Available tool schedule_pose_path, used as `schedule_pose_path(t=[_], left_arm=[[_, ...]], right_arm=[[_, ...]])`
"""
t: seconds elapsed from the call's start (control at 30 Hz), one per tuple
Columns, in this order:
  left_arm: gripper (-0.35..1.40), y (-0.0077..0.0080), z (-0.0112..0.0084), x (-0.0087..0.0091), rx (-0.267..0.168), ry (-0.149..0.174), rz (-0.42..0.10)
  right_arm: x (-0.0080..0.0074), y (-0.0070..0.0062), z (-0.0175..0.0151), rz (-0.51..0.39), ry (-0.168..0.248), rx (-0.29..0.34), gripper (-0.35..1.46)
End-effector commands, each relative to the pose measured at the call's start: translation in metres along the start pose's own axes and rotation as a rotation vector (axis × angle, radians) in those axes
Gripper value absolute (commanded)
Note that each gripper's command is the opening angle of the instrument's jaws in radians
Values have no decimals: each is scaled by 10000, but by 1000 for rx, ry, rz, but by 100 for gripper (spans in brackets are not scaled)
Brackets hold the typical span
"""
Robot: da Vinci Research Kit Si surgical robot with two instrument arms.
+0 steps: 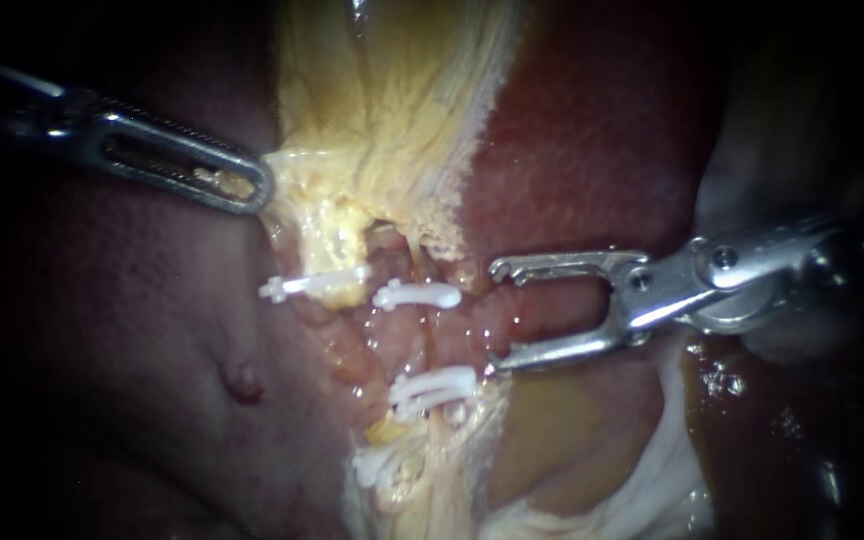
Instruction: Going back third clip right tube
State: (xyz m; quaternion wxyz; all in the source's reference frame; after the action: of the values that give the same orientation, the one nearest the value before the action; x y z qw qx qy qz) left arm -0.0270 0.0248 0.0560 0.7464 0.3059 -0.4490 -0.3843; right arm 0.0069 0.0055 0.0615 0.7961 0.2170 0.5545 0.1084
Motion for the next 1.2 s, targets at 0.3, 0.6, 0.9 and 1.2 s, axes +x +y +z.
schedule_pose_path(t=[0.3,0.6,0.9,1.2], left_arm=[[-35,0,3,1,-2,-1,0],[-35,0,38,14,-17,-6,7],[-35,10,78,22,-16,-4,14],[-35,12,97,26,-7,2,19]], right_arm=[[4,3,-25,-11,-2,-11,50],[1,1,-31,-19,-2,-8,50],[0,0,-31,-20,-2,-7,50],[1,-2,-32,-20,-2,-7,50]])
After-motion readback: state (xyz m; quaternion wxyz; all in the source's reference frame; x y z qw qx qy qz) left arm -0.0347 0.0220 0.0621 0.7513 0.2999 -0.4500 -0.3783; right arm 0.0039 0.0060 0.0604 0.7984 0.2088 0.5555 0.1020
